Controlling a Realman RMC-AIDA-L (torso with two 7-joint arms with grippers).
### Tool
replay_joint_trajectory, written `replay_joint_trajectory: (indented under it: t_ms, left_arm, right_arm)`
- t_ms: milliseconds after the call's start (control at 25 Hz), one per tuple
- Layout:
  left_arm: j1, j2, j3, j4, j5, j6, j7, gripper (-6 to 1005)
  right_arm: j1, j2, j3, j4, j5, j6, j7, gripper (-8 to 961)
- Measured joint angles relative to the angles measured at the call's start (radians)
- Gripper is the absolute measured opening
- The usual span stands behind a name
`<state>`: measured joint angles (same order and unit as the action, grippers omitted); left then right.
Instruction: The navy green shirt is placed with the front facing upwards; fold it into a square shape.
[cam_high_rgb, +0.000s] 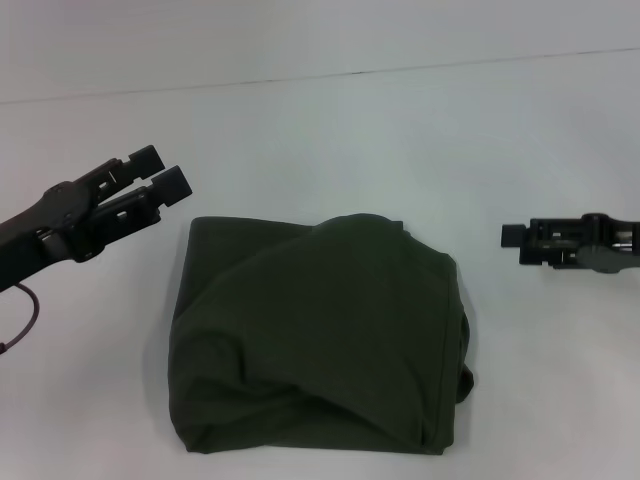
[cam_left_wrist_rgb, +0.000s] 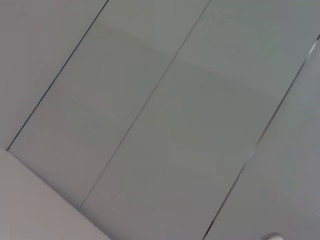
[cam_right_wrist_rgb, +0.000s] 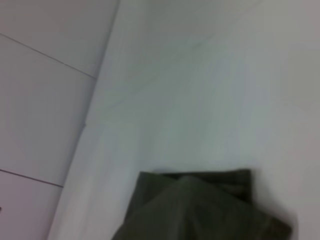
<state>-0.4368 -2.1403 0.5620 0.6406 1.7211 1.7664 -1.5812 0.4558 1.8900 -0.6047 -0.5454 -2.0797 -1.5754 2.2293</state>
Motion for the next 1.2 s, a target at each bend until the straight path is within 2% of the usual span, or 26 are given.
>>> replay_joint_trajectory:
  t_ms: [160, 360, 600, 960, 1200]
  left_arm:
    - [-0.006, 0.000, -0.004, 0.000, -0.005, 0.006, 0.011, 921]
    - [-0.009, 0.000, -0.003, 0.003, -0.008, 0.008, 0.014, 921]
    - [-0.007, 0.002, -0.009, 0.006, -0.001, -0.004, 0.007, 921]
    - [-0.003, 0.012, -0.045, 0.011, 0.009, -0.018, 0.010, 920]
    - [-0.007, 0.013, -0.048, 0.011, 0.009, -0.020, 0.010, 920]
  right_arm:
    - [0.006, 0.004, 0.000, 0.012, -0.028, 0.007, 0.011, 764]
    - [0.016, 0.029, -0.009, 0.022, -0.047, 0.043, 0.022, 745]
    - [0.052, 0.045, -0.015, 0.094, -0.088, 0.105, 0.029, 721]
    - [0.069, 0.073, -0.036, 0.109, -0.090, 0.164, 0.051, 686]
    - [0.071, 0.080, -0.039, 0.129, -0.089, 0.207, 0.054, 663]
